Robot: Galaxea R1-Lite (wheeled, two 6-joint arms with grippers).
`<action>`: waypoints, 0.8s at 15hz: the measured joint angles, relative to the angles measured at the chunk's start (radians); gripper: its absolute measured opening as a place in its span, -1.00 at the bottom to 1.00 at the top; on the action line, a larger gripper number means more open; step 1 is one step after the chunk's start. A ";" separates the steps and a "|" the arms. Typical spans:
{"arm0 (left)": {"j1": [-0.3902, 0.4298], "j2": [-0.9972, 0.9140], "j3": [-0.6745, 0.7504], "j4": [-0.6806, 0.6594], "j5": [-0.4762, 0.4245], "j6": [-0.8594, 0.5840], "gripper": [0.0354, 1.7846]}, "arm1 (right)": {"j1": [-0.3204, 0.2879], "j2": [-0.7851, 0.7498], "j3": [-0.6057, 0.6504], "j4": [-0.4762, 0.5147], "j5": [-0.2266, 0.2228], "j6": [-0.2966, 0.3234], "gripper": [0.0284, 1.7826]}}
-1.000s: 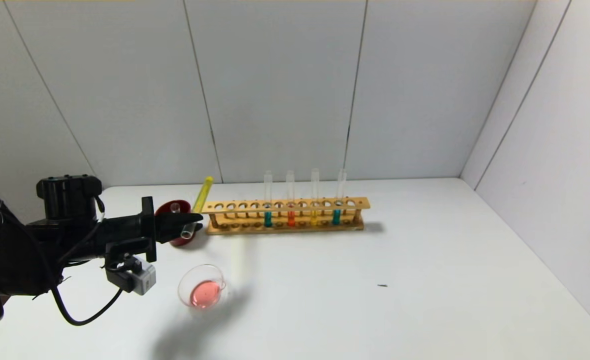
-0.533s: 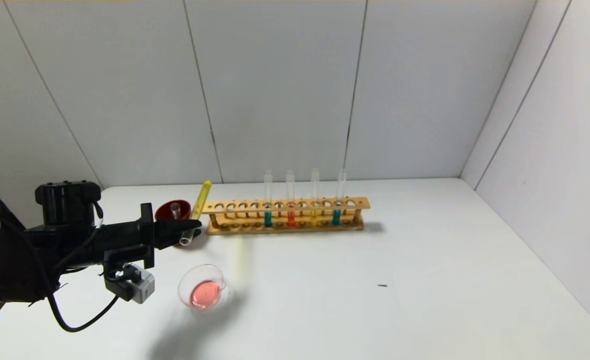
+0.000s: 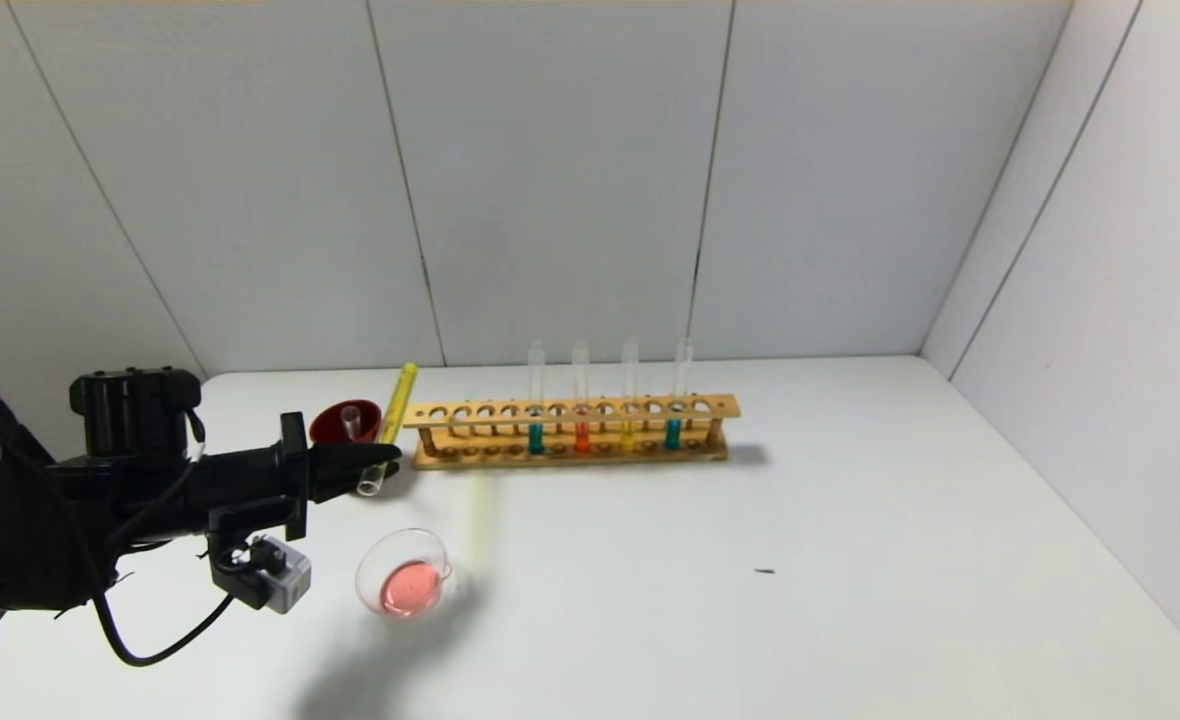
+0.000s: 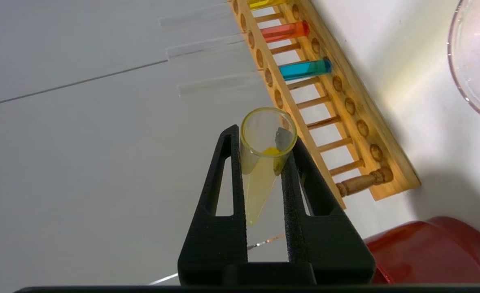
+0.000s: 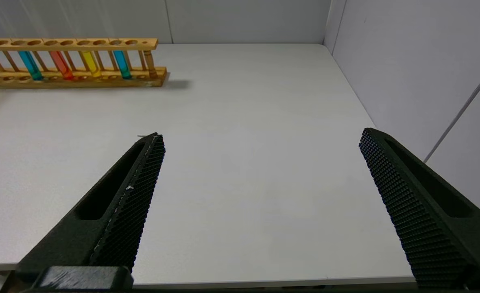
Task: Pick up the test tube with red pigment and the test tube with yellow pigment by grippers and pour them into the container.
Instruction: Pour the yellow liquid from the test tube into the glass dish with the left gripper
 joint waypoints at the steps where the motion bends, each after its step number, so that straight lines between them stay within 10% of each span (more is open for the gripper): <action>1: 0.004 0.000 0.004 -0.001 0.002 0.004 -0.69 | 0.000 0.000 0.000 0.000 0.000 0.000 0.96; 12: 0.008 0.008 0.004 -0.002 0.023 0.060 -0.69 | 0.000 0.000 0.000 0.000 0.000 0.000 0.96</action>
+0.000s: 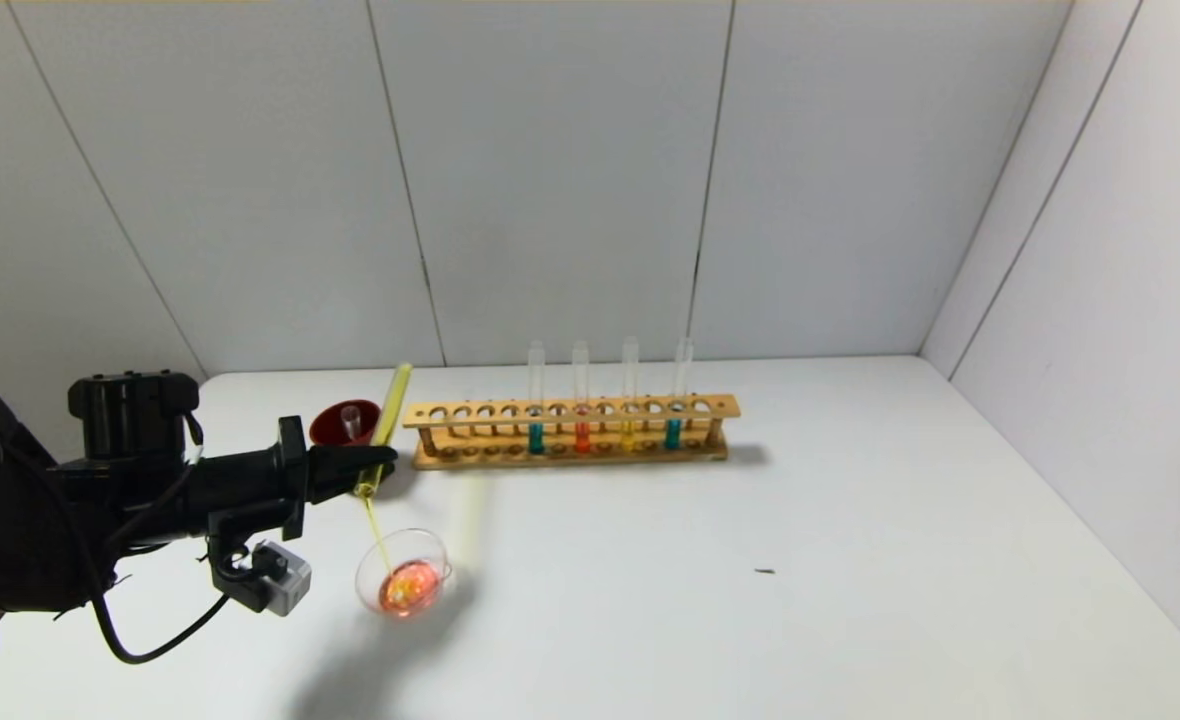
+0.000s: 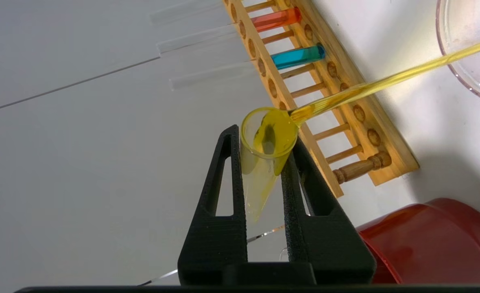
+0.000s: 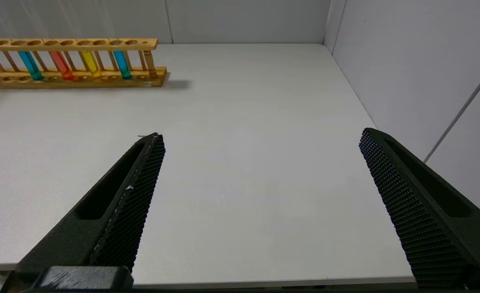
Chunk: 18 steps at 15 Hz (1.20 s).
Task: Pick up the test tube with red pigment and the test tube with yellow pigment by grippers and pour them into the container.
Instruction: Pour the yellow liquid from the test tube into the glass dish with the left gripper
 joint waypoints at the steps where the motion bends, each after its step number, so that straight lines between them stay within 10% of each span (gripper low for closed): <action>1: 0.000 0.002 0.000 0.000 0.007 0.001 -0.69 | 0.000 0.000 0.000 0.000 0.000 0.000 0.96; 18: -0.005 -0.007 0.000 -0.063 0.030 0.040 -0.69 | 0.000 0.000 0.000 0.000 0.000 0.000 0.96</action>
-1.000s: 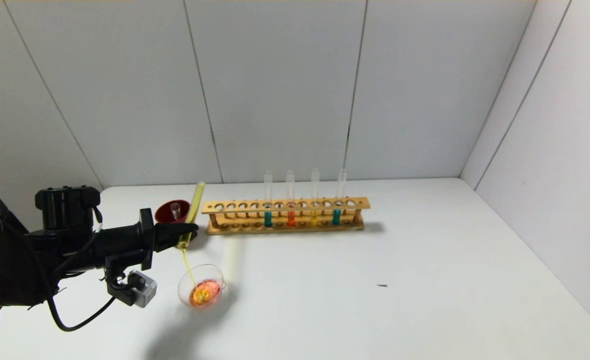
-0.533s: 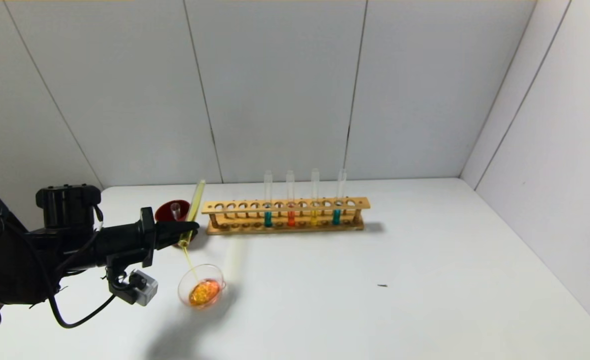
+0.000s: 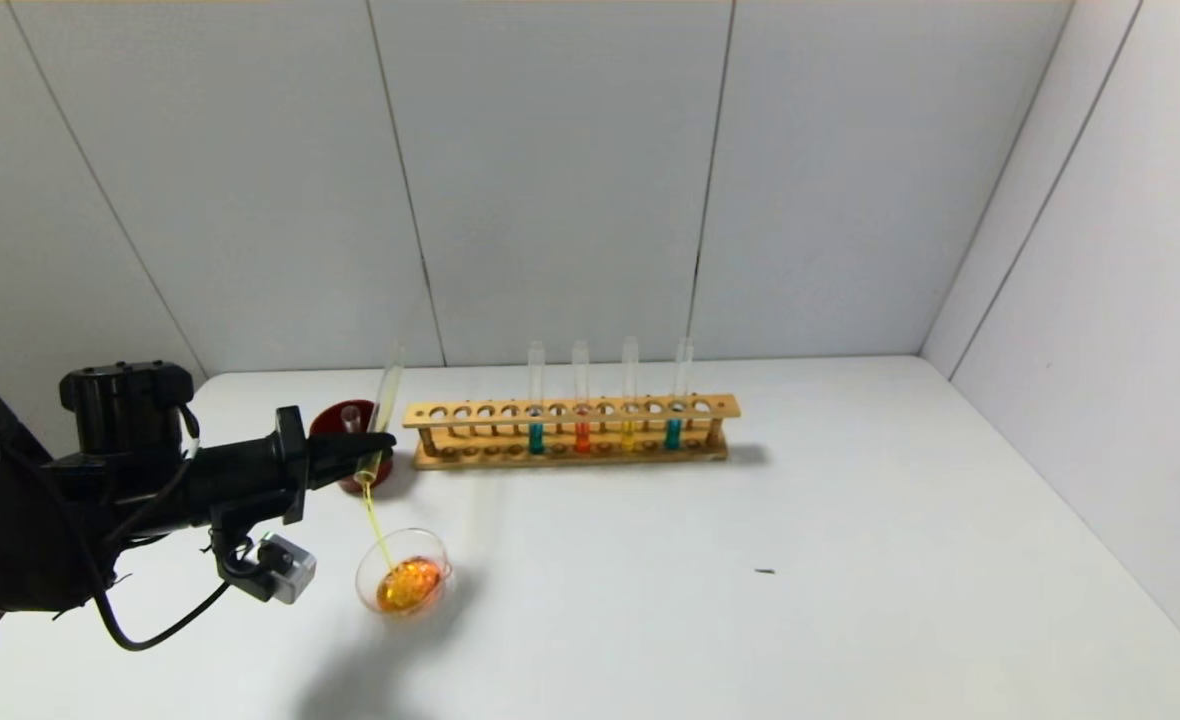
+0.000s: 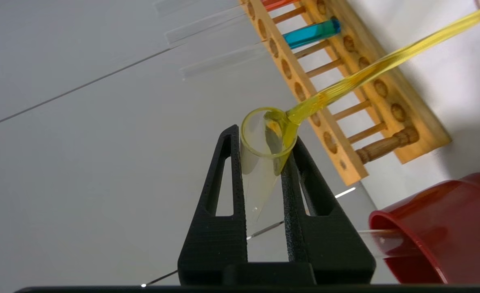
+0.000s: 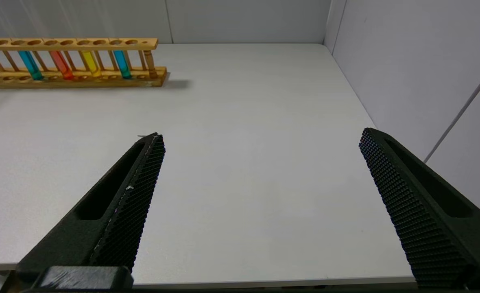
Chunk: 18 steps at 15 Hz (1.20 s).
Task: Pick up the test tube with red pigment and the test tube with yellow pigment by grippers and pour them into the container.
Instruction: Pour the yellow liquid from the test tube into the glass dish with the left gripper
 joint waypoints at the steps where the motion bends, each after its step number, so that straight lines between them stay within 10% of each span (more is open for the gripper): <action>1: 0.000 -0.004 0.003 -0.001 0.000 0.000 -0.69 | 0.000 0.000 0.000 0.000 0.000 0.000 0.96; 18: -0.008 -0.041 0.007 -0.056 0.002 0.063 -0.69 | 0.000 0.000 0.000 0.000 0.000 0.001 0.96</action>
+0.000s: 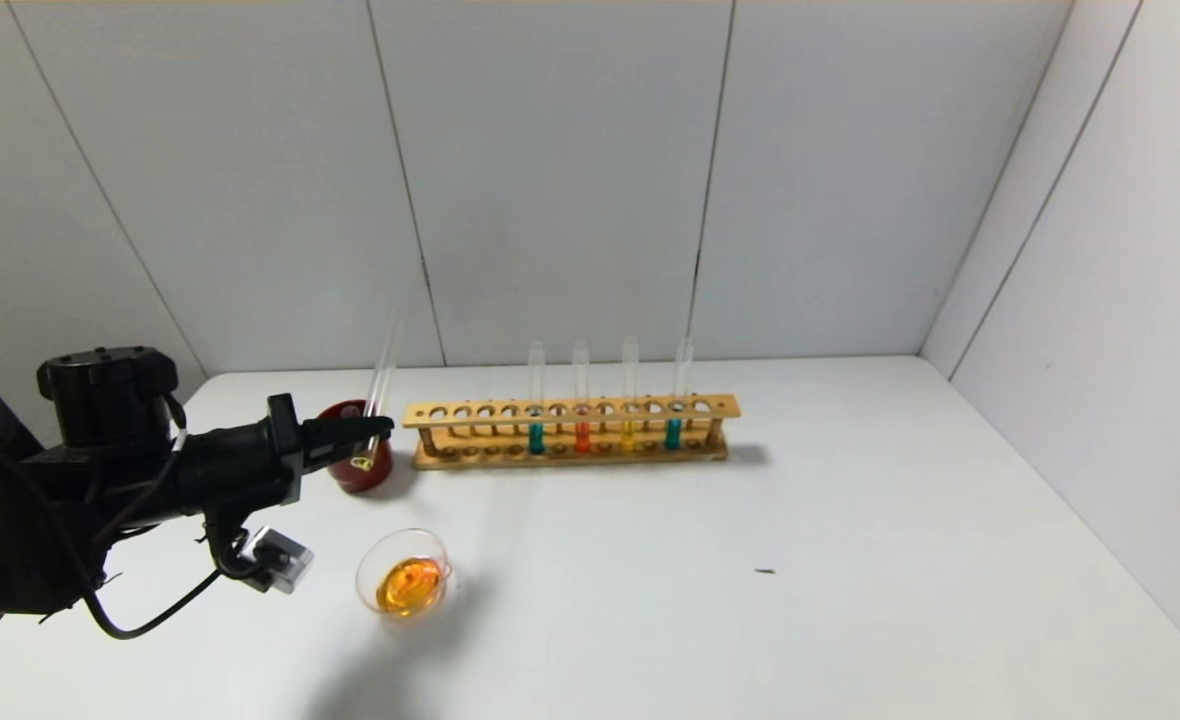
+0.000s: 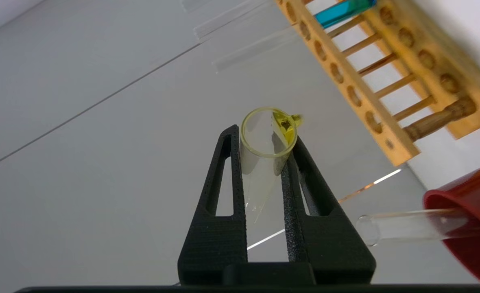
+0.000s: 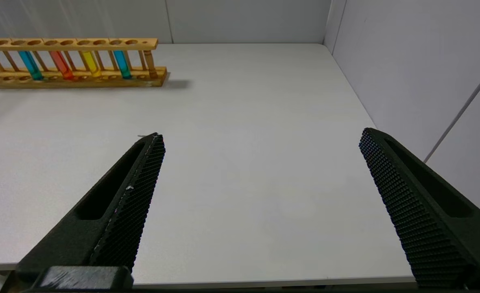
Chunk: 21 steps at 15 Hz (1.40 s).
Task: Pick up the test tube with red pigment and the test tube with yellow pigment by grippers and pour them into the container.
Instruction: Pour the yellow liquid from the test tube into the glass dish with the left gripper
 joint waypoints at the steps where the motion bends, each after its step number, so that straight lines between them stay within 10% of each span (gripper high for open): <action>1: -0.002 -0.001 0.002 -0.009 0.001 0.001 -0.69 | 0.000 0.000 0.000 0.000 0.000 0.000 0.96; 21: -0.029 -0.019 0.001 -0.081 0.054 0.010 -0.69 | 0.000 0.000 0.000 0.000 0.000 0.000 0.96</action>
